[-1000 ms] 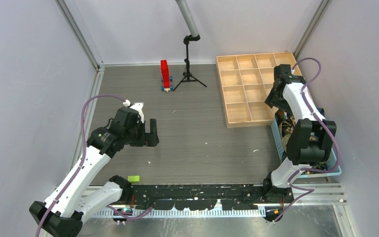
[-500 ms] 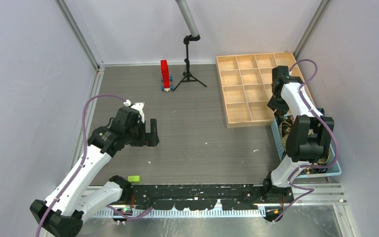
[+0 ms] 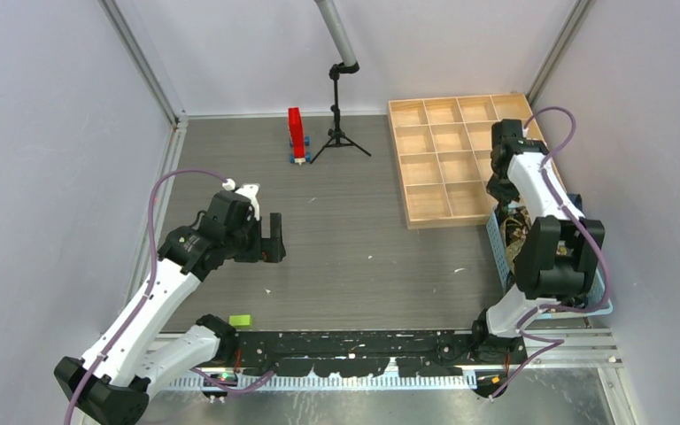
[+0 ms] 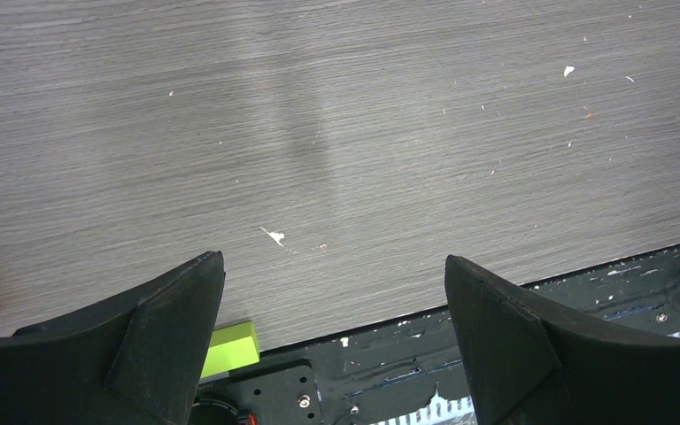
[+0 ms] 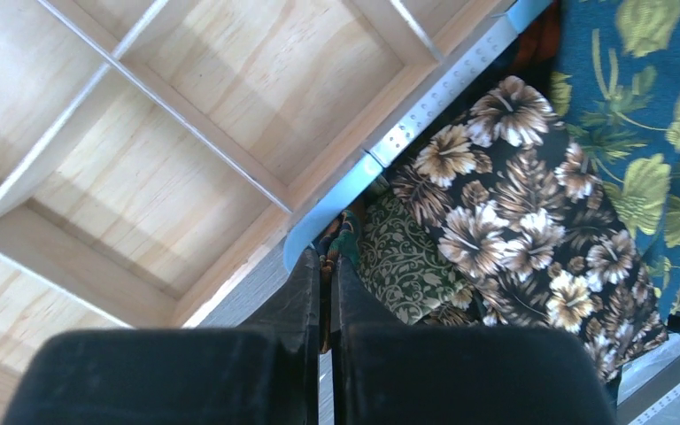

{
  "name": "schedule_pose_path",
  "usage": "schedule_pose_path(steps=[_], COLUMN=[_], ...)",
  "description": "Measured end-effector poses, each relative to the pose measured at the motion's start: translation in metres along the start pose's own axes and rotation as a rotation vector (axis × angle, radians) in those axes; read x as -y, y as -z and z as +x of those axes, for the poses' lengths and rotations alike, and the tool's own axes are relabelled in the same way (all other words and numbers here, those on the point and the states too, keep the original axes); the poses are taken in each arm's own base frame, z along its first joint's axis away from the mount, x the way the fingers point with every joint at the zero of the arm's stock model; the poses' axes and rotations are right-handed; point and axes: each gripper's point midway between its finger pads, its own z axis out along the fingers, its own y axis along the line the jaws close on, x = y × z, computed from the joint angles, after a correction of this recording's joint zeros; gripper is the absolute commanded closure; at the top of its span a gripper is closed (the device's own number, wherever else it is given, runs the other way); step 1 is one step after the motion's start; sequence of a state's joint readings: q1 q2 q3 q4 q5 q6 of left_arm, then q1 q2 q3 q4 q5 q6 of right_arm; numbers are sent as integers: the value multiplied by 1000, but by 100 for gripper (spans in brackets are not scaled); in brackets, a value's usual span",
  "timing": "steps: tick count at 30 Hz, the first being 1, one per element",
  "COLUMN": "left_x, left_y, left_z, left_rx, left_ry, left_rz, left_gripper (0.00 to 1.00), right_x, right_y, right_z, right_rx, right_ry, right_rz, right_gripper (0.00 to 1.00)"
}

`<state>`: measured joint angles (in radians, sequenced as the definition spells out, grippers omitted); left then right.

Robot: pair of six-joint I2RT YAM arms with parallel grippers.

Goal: Roll the ties
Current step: Pick up the tie at the center of the board.

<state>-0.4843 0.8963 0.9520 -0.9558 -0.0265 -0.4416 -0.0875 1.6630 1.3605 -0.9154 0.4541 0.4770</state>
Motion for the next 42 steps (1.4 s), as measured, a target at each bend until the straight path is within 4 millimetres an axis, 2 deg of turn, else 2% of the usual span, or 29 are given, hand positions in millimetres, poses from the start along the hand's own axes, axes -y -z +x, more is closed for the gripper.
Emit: schedule_pose_path(steps=[10,26,34,42], left_x=[0,-1,-1,-2], left_y=[0,-2,-2,-1], left_z=[0,0,0,-1], left_rx=[-1,-7,-6,2], left_ry=[0,0,0,0], left_rz=[0,-8,-10,-11], left_gripper=[4,4,4,4], right_x=[19,66,64,48], right_y=[56,205,271,348], right_z=[-25,-109,-139,-165], right_rx=[132,517,653,802], right_ry=[-75,-292,-339,-353], right_rz=[-63,-222,-410,-698], right_gripper=[100,100,100,100])
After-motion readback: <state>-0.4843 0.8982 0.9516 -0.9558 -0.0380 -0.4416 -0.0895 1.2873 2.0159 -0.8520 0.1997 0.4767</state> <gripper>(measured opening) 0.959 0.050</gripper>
